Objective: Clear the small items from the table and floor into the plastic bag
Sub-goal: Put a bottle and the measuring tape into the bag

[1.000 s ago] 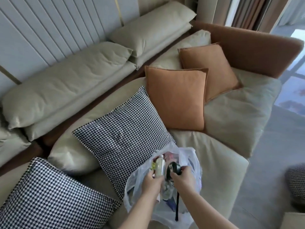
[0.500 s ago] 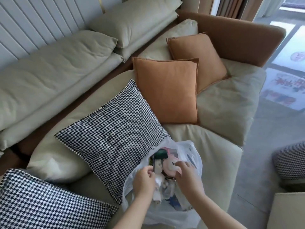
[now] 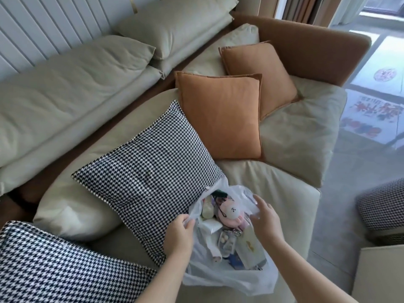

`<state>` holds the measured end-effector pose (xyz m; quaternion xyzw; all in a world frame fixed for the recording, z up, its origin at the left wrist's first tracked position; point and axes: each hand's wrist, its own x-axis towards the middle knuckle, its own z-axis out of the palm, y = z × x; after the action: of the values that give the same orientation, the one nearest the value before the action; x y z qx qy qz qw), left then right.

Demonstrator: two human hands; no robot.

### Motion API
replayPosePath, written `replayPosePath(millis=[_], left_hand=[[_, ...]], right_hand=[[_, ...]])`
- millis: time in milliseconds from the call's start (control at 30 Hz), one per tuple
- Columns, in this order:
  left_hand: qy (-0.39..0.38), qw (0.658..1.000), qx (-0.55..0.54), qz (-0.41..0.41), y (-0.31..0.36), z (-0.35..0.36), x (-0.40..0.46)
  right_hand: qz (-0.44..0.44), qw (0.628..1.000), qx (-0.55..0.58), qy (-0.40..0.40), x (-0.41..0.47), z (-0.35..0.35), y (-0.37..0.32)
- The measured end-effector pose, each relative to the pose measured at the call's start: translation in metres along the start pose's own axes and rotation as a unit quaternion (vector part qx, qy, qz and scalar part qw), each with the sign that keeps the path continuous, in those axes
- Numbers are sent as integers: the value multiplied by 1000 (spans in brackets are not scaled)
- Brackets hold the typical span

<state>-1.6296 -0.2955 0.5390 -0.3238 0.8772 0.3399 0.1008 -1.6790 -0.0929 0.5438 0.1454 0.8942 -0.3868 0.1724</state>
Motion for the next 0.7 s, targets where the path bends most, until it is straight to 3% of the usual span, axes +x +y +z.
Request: replayPosePath(millis=[300, 433, 700], left_hand=[[40, 997, -7, 68, 46, -70, 4], [35, 998, -46, 37, 56, -76, -9], [23, 1000, 19, 5, 49, -60, -16]], right_hand=[[-27, 991, 30, 126, 2, -77, -29], [-22, 986, 31, 165, -6, -109, -32], [11, 990, 67, 123, -16, -86, 5]])
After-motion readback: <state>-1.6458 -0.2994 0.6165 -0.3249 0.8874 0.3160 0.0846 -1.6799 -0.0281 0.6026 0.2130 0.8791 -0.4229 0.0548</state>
